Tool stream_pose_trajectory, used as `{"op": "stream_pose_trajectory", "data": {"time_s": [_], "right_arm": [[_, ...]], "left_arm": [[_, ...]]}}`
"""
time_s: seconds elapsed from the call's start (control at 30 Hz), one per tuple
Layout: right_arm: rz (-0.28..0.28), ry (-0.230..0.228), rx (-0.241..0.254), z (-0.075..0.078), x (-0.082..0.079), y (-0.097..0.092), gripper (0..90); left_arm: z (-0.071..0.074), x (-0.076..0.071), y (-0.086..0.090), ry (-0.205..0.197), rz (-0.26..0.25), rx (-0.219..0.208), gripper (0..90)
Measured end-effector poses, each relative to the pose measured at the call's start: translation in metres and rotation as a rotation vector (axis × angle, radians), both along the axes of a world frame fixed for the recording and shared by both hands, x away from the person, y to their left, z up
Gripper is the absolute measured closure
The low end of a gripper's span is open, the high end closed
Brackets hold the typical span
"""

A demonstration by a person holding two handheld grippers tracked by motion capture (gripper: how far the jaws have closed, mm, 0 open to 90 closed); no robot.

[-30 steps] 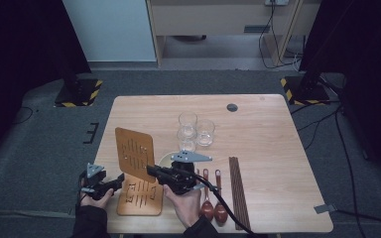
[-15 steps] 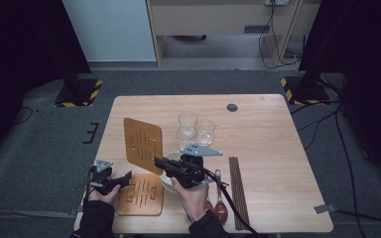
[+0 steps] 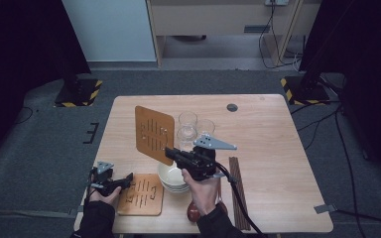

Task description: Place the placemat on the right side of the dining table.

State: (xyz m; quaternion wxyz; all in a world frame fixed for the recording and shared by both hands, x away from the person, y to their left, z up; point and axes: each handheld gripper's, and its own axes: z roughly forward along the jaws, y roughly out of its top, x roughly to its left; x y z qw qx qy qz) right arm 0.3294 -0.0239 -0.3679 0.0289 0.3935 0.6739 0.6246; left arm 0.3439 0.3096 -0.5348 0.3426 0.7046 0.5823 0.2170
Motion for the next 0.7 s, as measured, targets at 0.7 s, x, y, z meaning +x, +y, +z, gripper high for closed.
{"op": "stream_pose_trajectory", "data": {"time_s": [0.7], "right_arm": [[-0.146, -0.023, 0.050, 0.018, 0.015, -0.055, 87.5]], "left_arm": [[0.000, 0.001, -0.001, 0.011, -0.002, 0.007, 3.3]]}}
